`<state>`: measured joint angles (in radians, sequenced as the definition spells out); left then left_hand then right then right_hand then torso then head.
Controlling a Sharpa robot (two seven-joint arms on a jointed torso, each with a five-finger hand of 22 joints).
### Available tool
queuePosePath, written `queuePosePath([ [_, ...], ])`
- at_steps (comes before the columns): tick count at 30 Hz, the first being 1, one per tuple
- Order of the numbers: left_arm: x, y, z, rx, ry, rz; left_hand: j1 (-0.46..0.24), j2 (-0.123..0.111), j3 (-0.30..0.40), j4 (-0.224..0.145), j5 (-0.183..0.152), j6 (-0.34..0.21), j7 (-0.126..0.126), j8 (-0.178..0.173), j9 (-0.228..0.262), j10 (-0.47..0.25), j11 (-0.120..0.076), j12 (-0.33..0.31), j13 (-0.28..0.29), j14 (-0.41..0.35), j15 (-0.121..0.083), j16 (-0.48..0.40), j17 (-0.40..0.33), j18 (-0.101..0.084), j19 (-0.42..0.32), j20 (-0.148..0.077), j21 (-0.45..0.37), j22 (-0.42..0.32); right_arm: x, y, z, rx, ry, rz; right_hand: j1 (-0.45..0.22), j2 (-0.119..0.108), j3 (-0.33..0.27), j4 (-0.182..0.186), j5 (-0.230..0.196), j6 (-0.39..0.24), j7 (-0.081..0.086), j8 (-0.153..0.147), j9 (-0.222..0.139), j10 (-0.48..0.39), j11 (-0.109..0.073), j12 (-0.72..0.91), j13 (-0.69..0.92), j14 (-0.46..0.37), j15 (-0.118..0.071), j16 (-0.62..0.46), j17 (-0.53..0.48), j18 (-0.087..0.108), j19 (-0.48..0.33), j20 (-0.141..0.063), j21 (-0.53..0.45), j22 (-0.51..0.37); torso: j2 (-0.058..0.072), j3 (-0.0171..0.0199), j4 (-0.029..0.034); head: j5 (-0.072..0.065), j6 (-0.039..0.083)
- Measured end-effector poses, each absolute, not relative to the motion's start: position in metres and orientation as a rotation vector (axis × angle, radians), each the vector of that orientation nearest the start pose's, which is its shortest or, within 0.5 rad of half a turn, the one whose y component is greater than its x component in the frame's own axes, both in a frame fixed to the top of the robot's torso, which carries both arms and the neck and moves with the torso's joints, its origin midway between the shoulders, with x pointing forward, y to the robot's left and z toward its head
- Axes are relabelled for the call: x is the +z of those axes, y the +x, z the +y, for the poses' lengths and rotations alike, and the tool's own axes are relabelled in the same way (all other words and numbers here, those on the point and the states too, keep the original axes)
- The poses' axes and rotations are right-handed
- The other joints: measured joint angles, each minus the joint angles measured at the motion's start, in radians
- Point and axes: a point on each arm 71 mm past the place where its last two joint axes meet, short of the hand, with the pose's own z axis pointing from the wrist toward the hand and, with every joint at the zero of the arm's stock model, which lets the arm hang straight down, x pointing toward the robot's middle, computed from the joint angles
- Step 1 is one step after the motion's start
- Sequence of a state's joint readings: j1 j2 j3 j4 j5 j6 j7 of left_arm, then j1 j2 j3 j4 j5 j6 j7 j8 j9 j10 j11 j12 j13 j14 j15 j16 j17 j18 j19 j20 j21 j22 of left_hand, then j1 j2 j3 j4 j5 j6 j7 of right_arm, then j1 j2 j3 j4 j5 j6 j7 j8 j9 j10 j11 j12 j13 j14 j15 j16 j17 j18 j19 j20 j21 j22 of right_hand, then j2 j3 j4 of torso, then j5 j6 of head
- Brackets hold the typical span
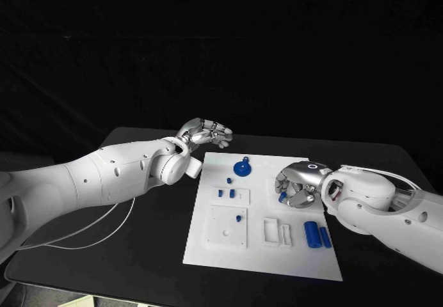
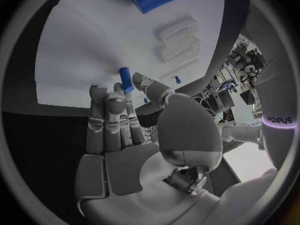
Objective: Assemble the parts on the task board
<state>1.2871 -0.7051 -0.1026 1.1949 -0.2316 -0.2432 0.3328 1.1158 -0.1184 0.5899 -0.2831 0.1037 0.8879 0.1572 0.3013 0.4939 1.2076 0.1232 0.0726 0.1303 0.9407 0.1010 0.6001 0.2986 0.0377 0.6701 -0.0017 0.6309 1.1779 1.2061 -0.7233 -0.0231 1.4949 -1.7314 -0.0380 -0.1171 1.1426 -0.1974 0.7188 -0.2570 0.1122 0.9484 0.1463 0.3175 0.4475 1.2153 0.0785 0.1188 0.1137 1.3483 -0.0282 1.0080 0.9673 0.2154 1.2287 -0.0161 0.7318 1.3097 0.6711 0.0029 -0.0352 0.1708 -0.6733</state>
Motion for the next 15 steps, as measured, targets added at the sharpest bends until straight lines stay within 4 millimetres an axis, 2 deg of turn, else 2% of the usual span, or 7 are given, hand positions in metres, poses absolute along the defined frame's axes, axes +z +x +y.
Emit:
queuePosePath([
  [9,-0.1723,0.5525,0.2339,-1.318,-0.848,1.487,0.0,0.0,0.0,0.0,0.0,0.0,0.0,0.0,-0.001,0.0,0.0,0.0,-0.001,0.0,0.0,0.0,0.002,0.0,0.0,0.0,0.0,0.001,-0.1947,0.4847,-0.1433,0.52,-0.571,1.783,0.0,0.0,0.015,0.006,-0.001,0.008,-0.004,0.0,-0.001,0.007,-0.001,0.005,0.003,0.0,0.0,0.006,-0.008,0.0,0.0,0.0,0.005,0.0,0.0,0.0001,-0.0002,0.0,-0.002],
  [12,-0.1723,0.5525,0.2339,-1.318,-0.848,1.487,0.0,0.0,0.0,0.0,0.0,0.0,0.0,0.0,-0.001,0.0,0.0,0.0,-0.001,0.0,0.0,0.0,0.002,0.0,0.0,0.0,0.0,0.001,-0.1953,0.4845,-0.1431,0.52,-0.573,1.785,-0.006,0.006,0.043,0.012,-0.032,0.023,-0.012,0.007,-0.001,0.021,-0.008,0.012,0.007,-0.001,-0.009,0.014,-0.014,0.0,0.0,0.0,0.006,0.0,0.0,0.0001,-0.0002,-0.001,-0.003],
  [14,-0.1723,0.5525,0.2339,-1.318,-0.848,1.488,0.0,0.0,0.0,0.0,0.0,0.0,0.0,0.0,-0.001,0.0,0.0,0.0,-0.001,0.0,0.0,-0.004,0.003,0.0,0.0,0.0,0.0,0.001,-0.1953,0.4846,-0.1432,0.519,-0.573,1.785,-0.006,0.021,0.07,0.031,-0.053,0.04,-0.017,0.016,0.0,0.035,-0.016,0.021,0.013,-0.003,-0.015,0.018,-0.017,0.0,0.0,0.0,0.012,0.0,0.0,0.0001,-0.0002,-0.001,-0.003],
  [15,-0.1723,0.5525,0.2339,-1.318,-0.848,1.488,0.0,0.0,0.0,0.0,0.0,0.0,0.0,0.0,-0.001,0.0,0.0,0.0,-0.001,0.0,0.0,-0.004,0.003,0.0,0.0,0.0,0.0,0.001,-0.1953,0.4847,-0.1433,0.518,-0.573,1.784,-0.006,0.021,0.091,0.041,-0.059,0.05,-0.021,0.022,0.002,0.038,-0.02,0.029,0.018,-0.002,-0.021,0.025,-0.018,0.0,0.0,0.0,0.016,0.0,0.0,0.0001,-0.0002,-0.001,-0.003],
])
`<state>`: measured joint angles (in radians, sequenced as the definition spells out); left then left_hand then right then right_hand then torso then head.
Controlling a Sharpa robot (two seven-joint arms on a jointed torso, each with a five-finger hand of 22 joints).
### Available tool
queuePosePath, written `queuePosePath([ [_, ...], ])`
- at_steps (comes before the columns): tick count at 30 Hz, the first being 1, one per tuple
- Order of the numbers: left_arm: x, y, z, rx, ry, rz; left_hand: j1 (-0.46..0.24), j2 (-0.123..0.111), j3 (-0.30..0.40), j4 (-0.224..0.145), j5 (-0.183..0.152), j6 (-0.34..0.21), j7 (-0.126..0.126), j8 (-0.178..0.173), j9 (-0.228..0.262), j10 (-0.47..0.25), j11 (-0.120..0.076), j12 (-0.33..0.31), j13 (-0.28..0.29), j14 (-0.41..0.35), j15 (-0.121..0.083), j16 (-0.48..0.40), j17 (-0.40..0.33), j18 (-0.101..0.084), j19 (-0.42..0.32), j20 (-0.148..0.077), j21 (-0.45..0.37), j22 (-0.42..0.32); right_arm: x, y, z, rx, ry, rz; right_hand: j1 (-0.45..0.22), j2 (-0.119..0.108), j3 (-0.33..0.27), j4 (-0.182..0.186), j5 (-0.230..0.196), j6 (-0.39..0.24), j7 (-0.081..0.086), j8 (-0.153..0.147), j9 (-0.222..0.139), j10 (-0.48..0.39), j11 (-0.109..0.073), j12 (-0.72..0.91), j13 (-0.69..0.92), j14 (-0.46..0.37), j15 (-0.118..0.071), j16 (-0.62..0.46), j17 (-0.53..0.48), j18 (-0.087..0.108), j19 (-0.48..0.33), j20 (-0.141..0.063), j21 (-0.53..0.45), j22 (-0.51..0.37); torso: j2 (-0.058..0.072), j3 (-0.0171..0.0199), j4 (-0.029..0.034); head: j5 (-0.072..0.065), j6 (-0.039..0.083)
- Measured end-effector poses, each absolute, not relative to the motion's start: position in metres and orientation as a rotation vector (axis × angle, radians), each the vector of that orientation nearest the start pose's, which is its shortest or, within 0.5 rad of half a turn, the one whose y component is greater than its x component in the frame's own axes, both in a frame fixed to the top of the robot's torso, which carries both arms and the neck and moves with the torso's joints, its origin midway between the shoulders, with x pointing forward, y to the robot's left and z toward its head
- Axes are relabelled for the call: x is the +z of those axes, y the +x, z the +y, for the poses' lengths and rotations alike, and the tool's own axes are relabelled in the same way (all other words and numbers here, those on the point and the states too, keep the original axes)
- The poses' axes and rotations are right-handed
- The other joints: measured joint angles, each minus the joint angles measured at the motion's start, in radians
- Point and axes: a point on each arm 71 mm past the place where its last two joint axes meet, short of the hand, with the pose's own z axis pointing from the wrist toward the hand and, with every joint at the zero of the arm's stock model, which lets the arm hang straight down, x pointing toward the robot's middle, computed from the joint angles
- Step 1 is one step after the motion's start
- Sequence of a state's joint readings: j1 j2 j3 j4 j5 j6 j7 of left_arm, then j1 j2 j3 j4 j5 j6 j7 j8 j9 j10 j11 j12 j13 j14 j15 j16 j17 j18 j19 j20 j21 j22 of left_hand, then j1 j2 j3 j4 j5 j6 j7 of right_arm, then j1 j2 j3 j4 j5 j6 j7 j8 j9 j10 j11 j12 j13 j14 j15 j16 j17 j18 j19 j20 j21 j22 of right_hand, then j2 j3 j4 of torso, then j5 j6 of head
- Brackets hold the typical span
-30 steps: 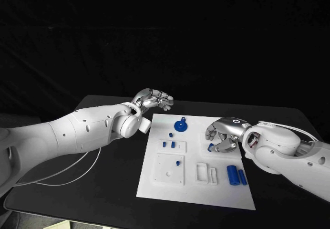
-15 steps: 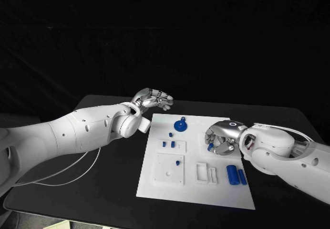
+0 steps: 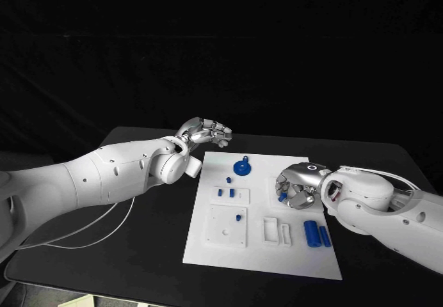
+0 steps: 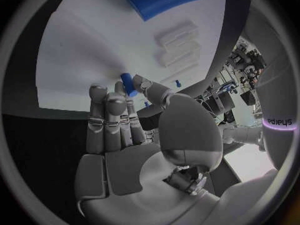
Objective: Assemble the parts on the task board
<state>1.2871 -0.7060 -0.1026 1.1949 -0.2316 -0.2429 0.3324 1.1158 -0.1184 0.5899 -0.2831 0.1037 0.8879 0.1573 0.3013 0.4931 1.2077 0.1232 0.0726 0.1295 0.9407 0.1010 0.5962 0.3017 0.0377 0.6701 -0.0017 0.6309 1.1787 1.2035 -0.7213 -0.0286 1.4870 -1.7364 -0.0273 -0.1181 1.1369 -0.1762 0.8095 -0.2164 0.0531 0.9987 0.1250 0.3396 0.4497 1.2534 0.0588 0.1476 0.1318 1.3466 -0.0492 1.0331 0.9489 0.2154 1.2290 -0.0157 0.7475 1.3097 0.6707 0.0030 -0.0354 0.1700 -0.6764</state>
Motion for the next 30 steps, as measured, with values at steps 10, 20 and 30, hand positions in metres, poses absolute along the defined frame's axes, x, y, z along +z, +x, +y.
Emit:
queuePosePath([
  [10,-0.172,0.553,0.234,-1.318,-0.848,1.488,0.0,0.0,0.0,0.0,0.0,0.0,0.0,0.0,0.0,0.0,0.0,0.0,0.0,0.0,0.0,0.0,0.001,0.0,0.0,0.0,0.0,0.001,-0.194,0.485,-0.142,0.52,-0.558,1.763,-0.003,0.003,0.049,0.019,-0.003,0.02,-0.013,0.02,0.015,0.007,-0.007,0.022,0.03,-0.005,-0.005,0.008,-0.007,0.0,0.0,0.0,0.013,0.0,0.0,0.0,-0.0001,-0.002,-0.001],
  [20,-0.172,0.553,0.234,-1.319,-0.848,1.489,0.0,0.0,0.0,0.0,0.0,0.0,0.0,0.0,0.0,0.0,0.0,0.0,-0.001,0.0,0.0,0.0,0.003,0.0,0.0,0.0,-0.004,0.002,-0.193,0.485,-0.145,0.506,-0.527,1.746,-0.011,0.0,0.064,0.02,-0.003,0.023,-0.016,0.025,0.016,0.013,-0.012,0.023,0.043,-0.003,-0.007,0.012,-0.014,0.001,0.0,0.0,0.017,0.0,0.0,0.0,-0.0001,-0.003,0.002],
  [30,-0.173,0.554,0.234,-1.316,-0.849,1.487,0.0,0.0,0.0,0.0,0.0,0.0,0.0,0.0,0.0,0.0,0.0,0.0,-0.001,0.0,0.0,0.0,0.004,0.0,0.0,0.0,-0.004,0.002,-0.165,0.479,-0.133,0.575,-0.465,1.67,-0.011,0.0,0.076,0.021,-0.003,0.023,-0.016,0.025,0.024,0.016,-0.016,0.022,0.048,-0.003,-0.007,0.012,-0.018,0.001,0.001,0.002,0.023,0.0,-0.001,-0.0003,0.0004,0.0,0.007],
])
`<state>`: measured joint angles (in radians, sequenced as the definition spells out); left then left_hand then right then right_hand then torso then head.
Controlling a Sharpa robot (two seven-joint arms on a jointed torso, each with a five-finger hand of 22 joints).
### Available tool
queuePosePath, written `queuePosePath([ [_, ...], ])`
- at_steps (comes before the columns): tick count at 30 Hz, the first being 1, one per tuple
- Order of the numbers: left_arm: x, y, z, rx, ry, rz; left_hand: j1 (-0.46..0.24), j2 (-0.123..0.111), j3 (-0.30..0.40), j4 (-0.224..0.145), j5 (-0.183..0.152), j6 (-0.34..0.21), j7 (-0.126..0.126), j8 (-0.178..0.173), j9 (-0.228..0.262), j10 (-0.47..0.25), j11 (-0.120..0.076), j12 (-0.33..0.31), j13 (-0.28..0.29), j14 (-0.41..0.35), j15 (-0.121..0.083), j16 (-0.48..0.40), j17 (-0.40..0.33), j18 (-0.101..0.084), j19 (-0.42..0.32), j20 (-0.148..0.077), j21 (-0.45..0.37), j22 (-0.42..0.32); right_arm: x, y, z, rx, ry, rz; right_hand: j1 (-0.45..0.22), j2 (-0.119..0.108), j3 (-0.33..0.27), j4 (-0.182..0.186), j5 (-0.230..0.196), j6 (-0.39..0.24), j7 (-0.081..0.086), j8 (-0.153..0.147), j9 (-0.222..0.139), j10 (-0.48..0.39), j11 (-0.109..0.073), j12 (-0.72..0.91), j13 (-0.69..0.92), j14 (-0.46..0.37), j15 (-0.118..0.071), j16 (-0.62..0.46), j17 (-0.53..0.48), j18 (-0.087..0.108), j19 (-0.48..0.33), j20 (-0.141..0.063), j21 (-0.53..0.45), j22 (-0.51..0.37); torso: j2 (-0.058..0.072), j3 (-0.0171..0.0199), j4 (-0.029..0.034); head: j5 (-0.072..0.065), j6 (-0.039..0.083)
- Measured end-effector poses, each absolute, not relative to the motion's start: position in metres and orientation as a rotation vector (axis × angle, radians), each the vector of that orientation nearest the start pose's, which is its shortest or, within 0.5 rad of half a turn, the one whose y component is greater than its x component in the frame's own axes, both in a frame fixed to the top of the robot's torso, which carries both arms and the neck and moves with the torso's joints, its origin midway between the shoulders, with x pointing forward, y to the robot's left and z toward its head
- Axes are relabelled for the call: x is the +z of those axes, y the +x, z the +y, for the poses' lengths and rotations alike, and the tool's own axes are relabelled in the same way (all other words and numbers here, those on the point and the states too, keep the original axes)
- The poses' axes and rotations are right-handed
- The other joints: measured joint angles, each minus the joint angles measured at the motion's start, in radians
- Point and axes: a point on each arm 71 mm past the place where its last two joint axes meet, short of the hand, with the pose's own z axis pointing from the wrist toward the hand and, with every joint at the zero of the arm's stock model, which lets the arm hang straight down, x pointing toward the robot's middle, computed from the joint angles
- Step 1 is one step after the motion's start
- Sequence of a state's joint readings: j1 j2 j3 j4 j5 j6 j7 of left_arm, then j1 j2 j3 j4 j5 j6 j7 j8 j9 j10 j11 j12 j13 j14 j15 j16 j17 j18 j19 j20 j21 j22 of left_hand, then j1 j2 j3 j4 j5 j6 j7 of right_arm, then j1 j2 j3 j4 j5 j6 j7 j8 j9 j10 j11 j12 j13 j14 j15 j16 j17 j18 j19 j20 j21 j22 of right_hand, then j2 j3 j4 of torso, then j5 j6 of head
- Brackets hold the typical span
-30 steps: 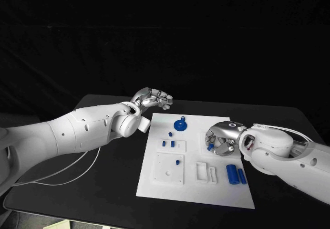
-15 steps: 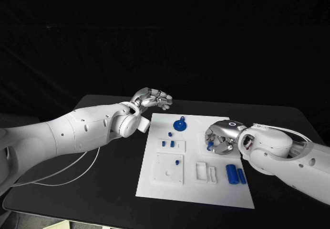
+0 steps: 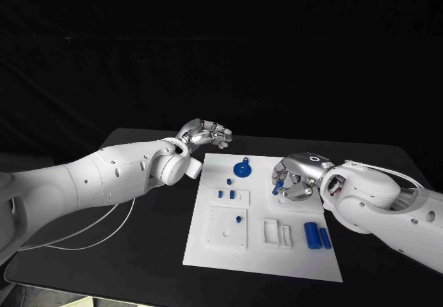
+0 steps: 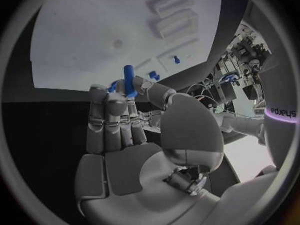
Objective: Assemble the parts on the task board
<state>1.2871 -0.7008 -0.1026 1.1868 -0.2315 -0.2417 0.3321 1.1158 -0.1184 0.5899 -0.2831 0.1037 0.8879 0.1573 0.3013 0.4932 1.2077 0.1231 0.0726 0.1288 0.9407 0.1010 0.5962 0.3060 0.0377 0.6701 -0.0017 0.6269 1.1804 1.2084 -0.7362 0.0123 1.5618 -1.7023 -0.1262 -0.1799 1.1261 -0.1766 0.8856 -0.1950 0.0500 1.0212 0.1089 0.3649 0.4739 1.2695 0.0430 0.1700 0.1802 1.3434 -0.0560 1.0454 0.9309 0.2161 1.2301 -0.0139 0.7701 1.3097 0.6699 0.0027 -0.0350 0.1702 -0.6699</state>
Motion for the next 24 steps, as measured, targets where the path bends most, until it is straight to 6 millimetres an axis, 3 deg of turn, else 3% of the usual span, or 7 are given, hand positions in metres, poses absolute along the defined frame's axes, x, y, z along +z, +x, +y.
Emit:
queuePosePath([
  [11,-0.173,0.554,0.232,-1.318,-0.848,1.488,0.0,0.0,0.0,0.0,0.0,0.0,0.0,0.0,0.0,0.0,0.0,0.0,0.0,0.0,0.0,-0.004,0.002,0.0,0.0,0.0,0.0,0.001,-0.162,0.462,-0.09,0.744,-0.433,1.652,-0.006,-0.007,0.003,-0.003,0.0,0.0,0.0,0.0,0.015,0.007,0.0,0.0,0.003,-0.002,-0.002,0.0,-0.004,0.0,-0.005,-0.002,0.0,0.0,0.001,0.0,-0.0004,0.003,0.0],
  [18,-0.173,0.554,0.23,-1.323,-0.846,1.49,0.0,0.0,0.0,0.0,0.0,0.0,0.0,0.0,0.0,0.0,0.0,0.0,0.0,0.0,0.0,-0.004,0.003,0.0,0.0,0.0,0.0,0.001,-0.178,0.44,-0.057,0.843,-0.484,1.686,-0.008,-0.007,0.003,-0.003,0.0,0.0,0.0,0.0,0.018,0.007,0.0,0.0,0.005,-0.003,-0.003,0.0,-0.007,0.0,-0.005,-0.002,0.0,0.0,0.001,0.0002,-0.0001,0.008,-0.002],
  [24,-0.173,0.554,0.228,-1.326,-0.844,1.492,0.0,0.0,0.0,0.0,0.0,0.0,0.0,0.0,0.0,0.0,0.0,0.0,-0.001,0.0,0.0,-0.004,0.003,0.0,0.0,0.0,0.0,0.001,-0.188,0.427,-0.043,0.884,-0.523,1.706,-0.014,0.005,0.001,-0.01,-0.001,0.0,0.0,-0.001,0.018,0.007,0.0,-0.001,0.011,-0.003,-0.003,0.0,-0.01,0.0,-0.007,-0.001,0.0,0.0,0.001,-0.0004,0.0009,0.011,-0.006],
])
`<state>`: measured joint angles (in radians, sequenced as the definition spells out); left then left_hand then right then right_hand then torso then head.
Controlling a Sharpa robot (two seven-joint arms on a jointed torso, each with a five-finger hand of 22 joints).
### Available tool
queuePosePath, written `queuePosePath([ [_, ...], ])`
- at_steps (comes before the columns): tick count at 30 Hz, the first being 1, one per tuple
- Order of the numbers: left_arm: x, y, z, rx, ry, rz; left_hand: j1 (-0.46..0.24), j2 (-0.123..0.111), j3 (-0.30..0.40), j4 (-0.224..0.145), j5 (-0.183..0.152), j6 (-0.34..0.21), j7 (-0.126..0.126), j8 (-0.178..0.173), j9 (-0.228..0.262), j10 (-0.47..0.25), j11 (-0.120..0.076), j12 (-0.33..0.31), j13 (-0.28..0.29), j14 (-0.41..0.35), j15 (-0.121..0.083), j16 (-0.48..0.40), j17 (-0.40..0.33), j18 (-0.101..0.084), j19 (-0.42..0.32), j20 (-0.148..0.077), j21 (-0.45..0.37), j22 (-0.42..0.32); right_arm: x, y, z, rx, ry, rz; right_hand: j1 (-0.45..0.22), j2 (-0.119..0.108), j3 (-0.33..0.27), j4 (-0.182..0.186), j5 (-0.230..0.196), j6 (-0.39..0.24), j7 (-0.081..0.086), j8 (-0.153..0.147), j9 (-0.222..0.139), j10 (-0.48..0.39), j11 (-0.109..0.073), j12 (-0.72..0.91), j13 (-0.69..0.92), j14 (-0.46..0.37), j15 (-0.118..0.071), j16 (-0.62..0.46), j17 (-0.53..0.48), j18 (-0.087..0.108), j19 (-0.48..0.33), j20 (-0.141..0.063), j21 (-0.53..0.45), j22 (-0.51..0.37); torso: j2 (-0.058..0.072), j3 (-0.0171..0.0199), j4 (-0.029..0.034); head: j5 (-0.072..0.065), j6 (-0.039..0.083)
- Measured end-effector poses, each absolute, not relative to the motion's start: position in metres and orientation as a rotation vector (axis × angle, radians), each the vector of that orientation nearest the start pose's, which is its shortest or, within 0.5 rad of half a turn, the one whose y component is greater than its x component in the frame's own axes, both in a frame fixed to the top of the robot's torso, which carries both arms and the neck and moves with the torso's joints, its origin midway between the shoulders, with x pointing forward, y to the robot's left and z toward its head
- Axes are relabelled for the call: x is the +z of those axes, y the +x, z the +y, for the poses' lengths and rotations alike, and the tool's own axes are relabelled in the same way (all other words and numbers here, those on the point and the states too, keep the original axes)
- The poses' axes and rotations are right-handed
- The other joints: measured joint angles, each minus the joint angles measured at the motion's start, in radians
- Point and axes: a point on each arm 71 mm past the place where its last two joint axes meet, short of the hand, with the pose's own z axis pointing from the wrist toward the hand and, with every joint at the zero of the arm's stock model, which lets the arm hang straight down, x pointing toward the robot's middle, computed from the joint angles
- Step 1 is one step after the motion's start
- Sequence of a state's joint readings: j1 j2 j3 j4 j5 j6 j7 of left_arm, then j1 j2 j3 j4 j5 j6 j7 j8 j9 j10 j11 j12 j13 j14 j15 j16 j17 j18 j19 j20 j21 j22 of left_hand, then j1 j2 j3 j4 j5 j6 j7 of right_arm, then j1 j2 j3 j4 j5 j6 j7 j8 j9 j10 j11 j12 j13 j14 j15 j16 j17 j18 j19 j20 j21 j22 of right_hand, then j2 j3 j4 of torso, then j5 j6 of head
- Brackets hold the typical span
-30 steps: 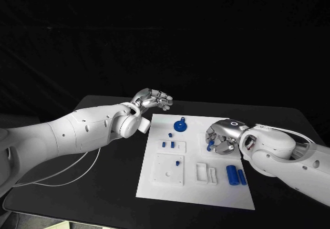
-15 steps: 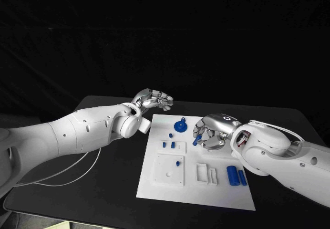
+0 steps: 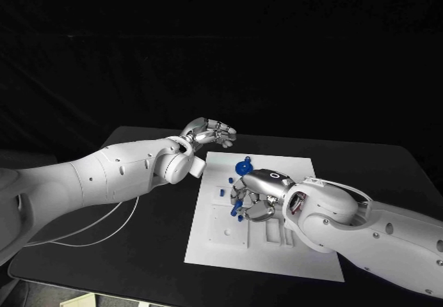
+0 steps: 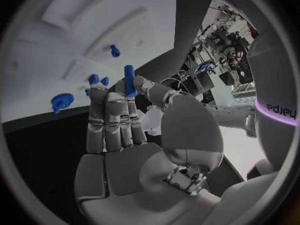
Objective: Assemble the parts on the task board
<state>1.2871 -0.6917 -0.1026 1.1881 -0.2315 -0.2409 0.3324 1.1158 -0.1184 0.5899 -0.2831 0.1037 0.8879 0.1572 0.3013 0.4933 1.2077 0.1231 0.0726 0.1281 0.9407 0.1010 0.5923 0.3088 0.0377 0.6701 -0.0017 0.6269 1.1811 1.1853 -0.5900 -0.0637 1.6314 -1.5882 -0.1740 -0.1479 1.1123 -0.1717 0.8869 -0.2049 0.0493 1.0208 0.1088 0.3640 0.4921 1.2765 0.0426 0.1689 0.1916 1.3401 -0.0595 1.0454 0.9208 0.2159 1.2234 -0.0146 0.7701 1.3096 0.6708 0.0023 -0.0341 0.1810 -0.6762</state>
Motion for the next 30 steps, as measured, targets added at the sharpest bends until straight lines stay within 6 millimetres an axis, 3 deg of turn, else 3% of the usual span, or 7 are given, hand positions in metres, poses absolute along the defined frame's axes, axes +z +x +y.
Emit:
queuePosePath([
  [15,-0.173,0.554,0.226,-1.33,-0.842,1.494,0.0,0.0,0.0,0.0,0.0,0.0,0.0,0.0,-0.001,0.0,0.0,0.0,0.0,0.0,0.0,0.0,0.002,0.0,0.0,0.0,0.0,0.001,-0.212,0.413,-0.028,0.882,-0.614,1.72,0.004,0.004,0.0,-0.011,0.0,-0.002,-0.001,0.004,0.004,0.0,0.0,0.004,0.005,-0.002,-0.002,0.0,-0.004,0.0,-0.004,-0.003,0.004,0.0,0.0,0.0,-0.0007,0.013,-0.012],
  [30,-0.173,0.554,0.226,-1.33,-0.842,1.495,0.0,0.0,0.0,0.0,0.0,0.0,0.0,0.0,-0.001,0.0,0.0,0.0,-0.001,0.0,0.0,-0.004,0.004,0.0,0.0,0.0,0.0,0.002,-0.218,0.411,-0.024,0.876,-0.65,1.708,0.001,0.009,0.0,-0.011,-0.003,-0.003,0.0,0.004,0.007,0.0,0.0,0.004,0.01,-0.002,-0.002,0.003,-0.005,0.0,-0.004,-0.003,0.004,0.0,0.0,0.0015,-0.0019,0.018,-0.02],
])
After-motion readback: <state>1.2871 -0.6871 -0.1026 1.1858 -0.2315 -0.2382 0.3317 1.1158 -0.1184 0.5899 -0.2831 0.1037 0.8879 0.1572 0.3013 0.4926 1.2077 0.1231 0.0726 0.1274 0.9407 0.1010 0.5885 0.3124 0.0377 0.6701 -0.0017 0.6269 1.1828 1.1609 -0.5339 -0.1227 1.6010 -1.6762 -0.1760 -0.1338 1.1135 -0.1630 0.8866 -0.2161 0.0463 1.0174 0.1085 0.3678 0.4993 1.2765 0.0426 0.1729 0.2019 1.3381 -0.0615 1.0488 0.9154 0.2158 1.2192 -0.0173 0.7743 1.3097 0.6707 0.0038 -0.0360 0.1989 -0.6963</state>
